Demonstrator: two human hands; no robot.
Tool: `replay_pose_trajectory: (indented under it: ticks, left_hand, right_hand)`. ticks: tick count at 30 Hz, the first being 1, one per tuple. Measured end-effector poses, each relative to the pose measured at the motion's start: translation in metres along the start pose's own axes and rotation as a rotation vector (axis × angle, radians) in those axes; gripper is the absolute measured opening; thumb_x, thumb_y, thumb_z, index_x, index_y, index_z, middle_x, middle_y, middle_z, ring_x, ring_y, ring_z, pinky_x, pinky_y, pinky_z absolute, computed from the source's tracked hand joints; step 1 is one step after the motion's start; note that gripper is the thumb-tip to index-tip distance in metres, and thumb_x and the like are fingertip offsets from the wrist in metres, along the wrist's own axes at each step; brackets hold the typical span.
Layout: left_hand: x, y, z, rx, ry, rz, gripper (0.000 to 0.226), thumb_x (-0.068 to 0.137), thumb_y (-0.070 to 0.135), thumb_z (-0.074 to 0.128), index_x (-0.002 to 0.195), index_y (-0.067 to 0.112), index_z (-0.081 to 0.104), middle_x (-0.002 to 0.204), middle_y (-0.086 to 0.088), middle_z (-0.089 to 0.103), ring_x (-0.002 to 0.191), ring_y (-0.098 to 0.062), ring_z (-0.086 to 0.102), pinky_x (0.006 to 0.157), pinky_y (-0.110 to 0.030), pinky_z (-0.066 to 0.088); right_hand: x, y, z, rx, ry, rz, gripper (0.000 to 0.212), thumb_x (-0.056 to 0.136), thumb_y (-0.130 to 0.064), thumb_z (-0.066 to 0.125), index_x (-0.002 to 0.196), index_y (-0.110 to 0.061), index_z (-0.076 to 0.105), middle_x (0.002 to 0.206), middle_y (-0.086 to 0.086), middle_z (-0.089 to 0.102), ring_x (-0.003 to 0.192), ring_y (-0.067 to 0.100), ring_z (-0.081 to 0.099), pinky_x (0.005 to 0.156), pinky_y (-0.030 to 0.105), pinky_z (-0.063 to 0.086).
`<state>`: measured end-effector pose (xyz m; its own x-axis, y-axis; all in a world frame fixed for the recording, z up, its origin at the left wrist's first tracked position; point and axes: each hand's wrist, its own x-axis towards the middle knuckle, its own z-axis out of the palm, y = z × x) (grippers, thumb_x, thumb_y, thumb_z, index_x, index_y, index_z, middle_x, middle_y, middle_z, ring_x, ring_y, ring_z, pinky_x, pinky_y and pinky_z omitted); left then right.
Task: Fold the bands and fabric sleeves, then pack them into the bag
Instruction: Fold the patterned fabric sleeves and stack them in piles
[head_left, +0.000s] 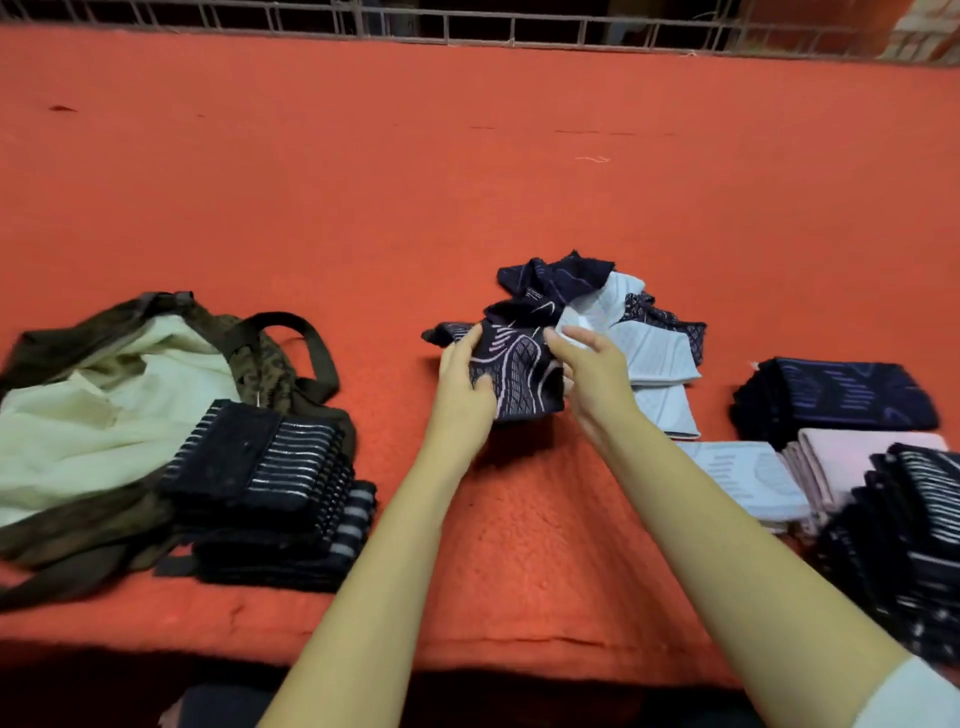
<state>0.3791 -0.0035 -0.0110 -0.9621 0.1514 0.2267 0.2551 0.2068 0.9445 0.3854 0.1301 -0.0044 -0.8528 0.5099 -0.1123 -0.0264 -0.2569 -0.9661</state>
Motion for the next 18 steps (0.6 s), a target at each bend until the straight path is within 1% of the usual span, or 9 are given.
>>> replay_pose_trajectory:
  ticks: [3, 5, 7, 8, 9, 10, 12, 15, 18]
  left_hand:
    - [-0.036, -0.017, -0.010, 0.081, -0.074, -0.095, 0.057, 0.082, -0.016, 0.041, 0.135, 0.003, 0.045, 0.137, -0.012, 0.044, 0.118, -0.007, 0.037, 0.091, 0.005, 0.018]
    - [-0.054, -0.028, -0.017, 0.184, -0.062, -0.164, 0.042, 0.087, -0.003, 0.047, 0.125, 0.009, 0.059, 0.127, -0.007, 0.057, 0.109, -0.009, 0.048, 0.086, -0.002, 0.028]
    - [-0.066, -0.032, -0.023, 0.262, 0.001, -0.207, 0.022, 0.089, 0.019, 0.051, 0.098, 0.015, 0.071, 0.097, -0.003, 0.070, 0.087, -0.012, 0.057, 0.074, -0.024, 0.040]
    - [-0.070, -0.032, -0.025, 0.321, 0.039, -0.200, 0.022, 0.089, 0.028, 0.052, 0.086, 0.016, 0.070, 0.079, -0.003, 0.068, 0.076, -0.015, 0.057, 0.067, -0.031, 0.039]
    - [-0.071, -0.031, -0.028, 0.407, 0.060, -0.190, 0.021, 0.089, 0.032, 0.053, 0.082, 0.018, 0.067, 0.068, 0.000, 0.063, 0.072, -0.019, 0.056, 0.062, -0.033, 0.036]
    - [-0.072, -0.031, -0.029, 0.486, 0.069, -0.175, 0.017, 0.090, 0.033, 0.054, 0.086, 0.020, 0.064, 0.067, 0.002, 0.059, 0.074, -0.023, 0.056, 0.062, -0.033, 0.035]
    - [-0.071, -0.033, -0.028, 0.546, 0.057, -0.145, 0.019, 0.092, 0.031, 0.054, 0.106, 0.020, 0.060, 0.090, -0.002, 0.064, 0.091, -0.026, 0.058, 0.074, -0.033, 0.040]
    - [-0.065, -0.036, -0.024, 0.504, 0.047, -0.129, 0.034, 0.094, 0.026, 0.053, 0.126, 0.016, 0.051, 0.123, -0.005, 0.054, 0.110, -0.023, 0.053, 0.091, -0.032, 0.038]
    - [-0.059, -0.038, -0.023, 0.450, -0.011, -0.062, 0.042, 0.094, 0.012, 0.051, 0.136, 0.013, 0.046, 0.138, -0.003, 0.042, 0.122, -0.018, 0.046, 0.098, -0.018, 0.030]
  right_hand:
    - [-0.029, 0.019, -0.021, -0.143, -0.160, 0.220, 0.018, 0.082, -0.007, 0.069, 0.096, -0.006, 0.058, 0.084, 0.014, 0.056, 0.067, 0.017, 0.050, 0.061, 0.026, 0.040]
    - [-0.045, 0.028, -0.032, -0.254, -0.153, 0.333, 0.033, 0.081, -0.004, 0.069, 0.109, -0.004, 0.053, 0.085, 0.011, 0.057, 0.068, 0.015, 0.052, 0.056, 0.021, 0.044]
    - [-0.055, 0.030, -0.040, -0.368, -0.141, 0.327, 0.037, 0.080, 0.001, 0.068, 0.113, -0.002, 0.052, 0.083, 0.012, 0.059, 0.065, 0.016, 0.053, 0.051, 0.017, 0.043]
    - [-0.057, 0.031, -0.042, -0.483, -0.160, 0.295, 0.037, 0.079, 0.002, 0.068, 0.113, -0.002, 0.055, 0.084, 0.011, 0.060, 0.064, 0.016, 0.052, 0.051, 0.017, 0.041]
    - [-0.059, 0.030, -0.042, -0.579, -0.180, 0.269, 0.036, 0.079, 0.001, 0.068, 0.112, -0.004, 0.056, 0.084, 0.010, 0.060, 0.064, 0.014, 0.051, 0.051, 0.016, 0.040]
    - [-0.059, 0.029, -0.041, -0.615, -0.198, 0.248, 0.033, 0.080, 0.000, 0.067, 0.110, -0.007, 0.056, 0.081, 0.007, 0.059, 0.062, 0.012, 0.050, 0.048, 0.014, 0.039]
    - [-0.060, 0.029, -0.037, -0.584, -0.202, 0.212, 0.028, 0.084, -0.007, 0.066, 0.108, -0.011, 0.053, 0.076, 0.003, 0.057, 0.056, 0.008, 0.049, 0.043, 0.012, 0.039]
    - [-0.060, 0.030, -0.029, -0.602, -0.196, 0.094, 0.028, 0.086, -0.016, 0.066, 0.113, -0.013, 0.058, 0.094, 0.002, 0.062, 0.067, 0.005, 0.058, 0.055, 0.015, 0.045]
    - [-0.067, 0.036, -0.022, -0.632, -0.276, -0.040, 0.036, 0.088, 0.002, 0.055, 0.123, -0.008, 0.060, 0.119, 0.007, 0.059, 0.096, 0.010, 0.060, 0.082, 0.021, 0.050]
